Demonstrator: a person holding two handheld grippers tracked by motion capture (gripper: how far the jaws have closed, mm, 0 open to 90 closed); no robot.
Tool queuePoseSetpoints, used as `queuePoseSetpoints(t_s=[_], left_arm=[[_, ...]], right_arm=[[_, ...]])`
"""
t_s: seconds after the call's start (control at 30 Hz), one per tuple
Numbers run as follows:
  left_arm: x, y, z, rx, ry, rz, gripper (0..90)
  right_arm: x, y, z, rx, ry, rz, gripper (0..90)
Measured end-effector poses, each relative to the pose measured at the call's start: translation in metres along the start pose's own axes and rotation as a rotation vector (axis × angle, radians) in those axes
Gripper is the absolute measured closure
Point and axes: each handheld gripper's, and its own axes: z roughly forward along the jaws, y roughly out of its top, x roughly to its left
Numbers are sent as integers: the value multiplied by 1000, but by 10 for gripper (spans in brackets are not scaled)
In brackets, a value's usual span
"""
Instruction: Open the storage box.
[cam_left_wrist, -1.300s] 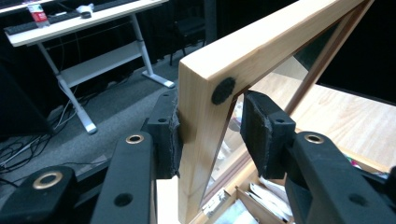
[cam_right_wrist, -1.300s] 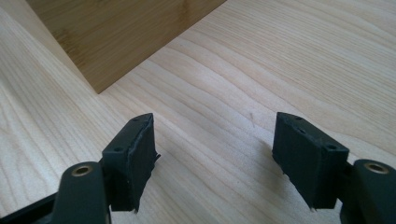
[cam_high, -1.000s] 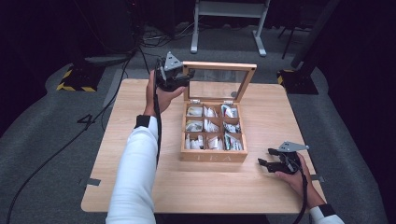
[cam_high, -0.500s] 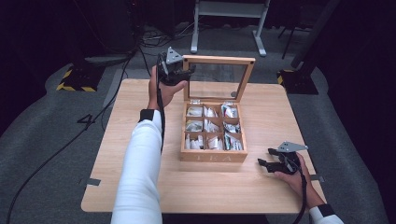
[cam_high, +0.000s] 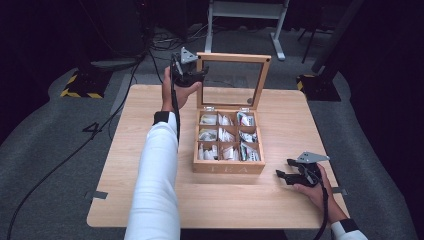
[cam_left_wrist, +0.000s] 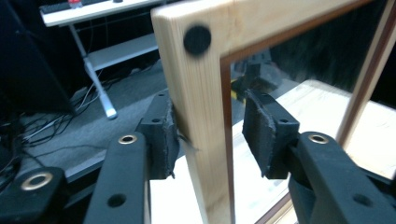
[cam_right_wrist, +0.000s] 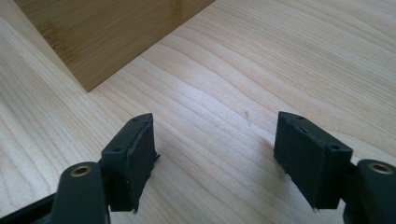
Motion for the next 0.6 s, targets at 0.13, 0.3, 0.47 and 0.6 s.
queuePoseSetpoints(t_s=[0.13,0.3,0.47,0.6], left_arm=[[5,-8,5,-11,-12,-51,595],[5,-13,10,3,5,-54,596],[6,-22,18,28,8,-68,597],[6,-29,23,40,3,-87,581]], right_arm=[[0,0,0,-1,0,2,294],[0,0,0,-3,3,7,292],[-1,-1,-1,-1,-11,14,289],[-1,-1,-1,0,-20,23,283]])
